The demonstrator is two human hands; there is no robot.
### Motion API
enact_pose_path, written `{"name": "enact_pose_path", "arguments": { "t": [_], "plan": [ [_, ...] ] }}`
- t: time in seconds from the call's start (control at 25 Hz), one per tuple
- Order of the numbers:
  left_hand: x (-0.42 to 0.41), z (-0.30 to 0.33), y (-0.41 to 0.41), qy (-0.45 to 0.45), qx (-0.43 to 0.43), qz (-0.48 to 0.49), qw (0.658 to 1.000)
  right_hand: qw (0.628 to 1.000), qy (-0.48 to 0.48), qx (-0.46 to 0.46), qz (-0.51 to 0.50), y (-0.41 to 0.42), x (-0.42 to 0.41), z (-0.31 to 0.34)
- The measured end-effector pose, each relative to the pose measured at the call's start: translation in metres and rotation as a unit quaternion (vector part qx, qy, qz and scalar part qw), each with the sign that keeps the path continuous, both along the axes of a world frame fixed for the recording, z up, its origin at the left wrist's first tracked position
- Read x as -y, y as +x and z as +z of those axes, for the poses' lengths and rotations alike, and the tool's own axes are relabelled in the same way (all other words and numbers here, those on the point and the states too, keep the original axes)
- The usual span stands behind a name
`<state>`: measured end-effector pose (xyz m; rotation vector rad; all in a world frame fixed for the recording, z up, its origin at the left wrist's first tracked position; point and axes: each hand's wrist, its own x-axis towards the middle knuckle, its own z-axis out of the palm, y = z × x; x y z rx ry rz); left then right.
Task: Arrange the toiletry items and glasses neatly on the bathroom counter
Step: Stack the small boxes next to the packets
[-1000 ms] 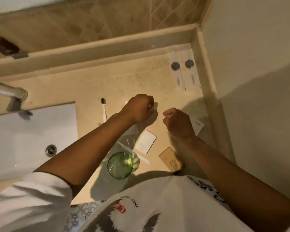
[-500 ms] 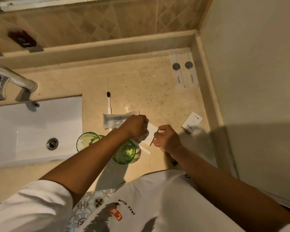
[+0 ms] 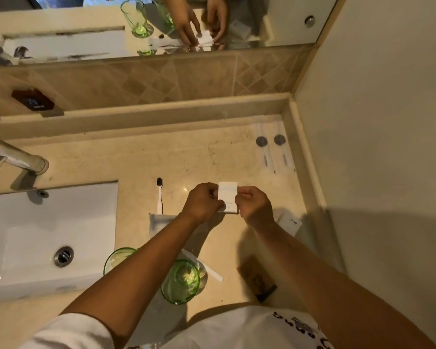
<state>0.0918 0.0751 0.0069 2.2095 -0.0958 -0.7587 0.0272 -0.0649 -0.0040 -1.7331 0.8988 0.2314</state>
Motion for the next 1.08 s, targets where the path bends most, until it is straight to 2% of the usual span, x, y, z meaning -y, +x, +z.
{"name": "enact_pose_path", "arguments": {
  "t": [0.12,0.28,0.48,0.56,1.08],
  "plan": [
    [0.021,0.001,0.035,-0.022,0.021,-0.002,1.0,0.999,-0.024,0.044,-0.003,0.046,0.016,0.001],
    [0.053,-0.004,0.089,-0.034,0.097,-0.053,0.993,0.998,-0.045,0.045,0.017,0.109,0.04,-0.005],
    [0.082,-0.022,0.137,-0.013,0.175,-0.006,0.984,0.996,-0.049,0.076,0.019,0.17,0.067,-0.026],
    [0.088,-0.031,0.152,-0.011,0.197,-0.003,0.98,0.992,-0.082,0.092,0.036,0.184,0.07,-0.035],
    [0.097,-0.055,0.163,-0.034,0.206,0.025,0.978,0.992,-0.034,0.117,-0.015,0.199,0.071,-0.059]
  ]
}}
